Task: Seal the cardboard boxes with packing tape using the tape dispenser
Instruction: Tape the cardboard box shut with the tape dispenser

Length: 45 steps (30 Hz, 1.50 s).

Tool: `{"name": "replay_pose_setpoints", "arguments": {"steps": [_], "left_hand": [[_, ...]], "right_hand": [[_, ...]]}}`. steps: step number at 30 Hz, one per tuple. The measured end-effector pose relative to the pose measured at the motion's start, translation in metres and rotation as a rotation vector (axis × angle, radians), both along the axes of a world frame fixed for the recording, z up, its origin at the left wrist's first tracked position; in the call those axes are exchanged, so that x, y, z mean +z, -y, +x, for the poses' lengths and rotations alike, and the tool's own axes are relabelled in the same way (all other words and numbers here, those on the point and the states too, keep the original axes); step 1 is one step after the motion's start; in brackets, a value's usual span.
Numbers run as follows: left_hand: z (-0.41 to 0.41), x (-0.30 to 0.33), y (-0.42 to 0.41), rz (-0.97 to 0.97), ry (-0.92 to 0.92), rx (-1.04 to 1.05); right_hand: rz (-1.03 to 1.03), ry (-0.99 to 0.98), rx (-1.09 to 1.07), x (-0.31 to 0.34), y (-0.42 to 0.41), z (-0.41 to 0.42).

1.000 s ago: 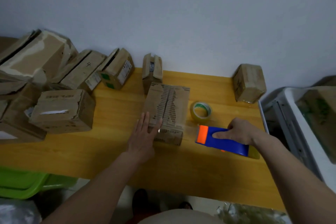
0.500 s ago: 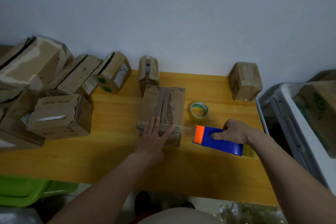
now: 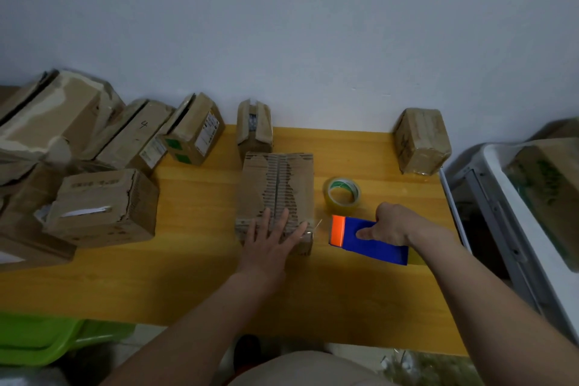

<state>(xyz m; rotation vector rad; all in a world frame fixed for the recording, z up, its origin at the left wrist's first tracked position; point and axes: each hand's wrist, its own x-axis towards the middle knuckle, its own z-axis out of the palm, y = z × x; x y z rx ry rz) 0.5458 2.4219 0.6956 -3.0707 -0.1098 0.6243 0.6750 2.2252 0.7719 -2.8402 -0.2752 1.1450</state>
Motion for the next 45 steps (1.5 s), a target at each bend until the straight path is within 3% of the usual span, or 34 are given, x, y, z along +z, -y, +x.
{"name": "replay_pose_setpoints", "arguments": {"steps": [10,13,15,18,23,27,31,35,39,42,45], "left_hand": [[0.004,0.002,0.016,-0.010,-0.048,0.087],[0.004,0.005,0.024,-0.007,-0.078,0.113],[0.006,0.007,0.025,-0.010,-0.084,0.139],[0.010,0.013,0.031,-0.048,-0.112,0.180],[0.001,0.023,0.026,-0.214,0.056,0.279],[-0.017,0.003,-0.013,-0.144,0.136,0.124],[-0.028,-0.011,-0.040,-0.199,0.139,0.019],[-0.021,-0.003,-0.056,-0.192,0.085,-0.077],[-0.005,0.002,-0.092,0.043,-0.018,-0.350],[0.002,-0.006,-0.108,0.124,0.028,-0.404],[-0.001,-0.021,-0.099,0.029,0.180,-0.323]], "right_hand": [[-0.103,0.212,0.061,-0.014,-0.035,-0.002],[-0.263,0.421,0.207,-0.028,-0.028,-0.008],[-0.263,0.486,0.167,-0.039,-0.011,-0.005],[-0.113,0.420,-0.071,-0.055,0.006,-0.008],[-0.111,0.497,-0.121,-0.105,0.007,-0.035],[-0.181,0.498,-0.155,-0.137,0.012,-0.054],[-0.175,0.449,-0.149,-0.156,0.010,-0.063],[0.083,0.398,-0.367,-0.167,0.005,-0.057],[0.430,0.741,-0.503,-0.145,-0.008,-0.057],[0.720,0.944,-0.214,-0.116,-0.042,-0.082],[0.837,0.916,0.180,-0.114,-0.085,-0.111]]}}
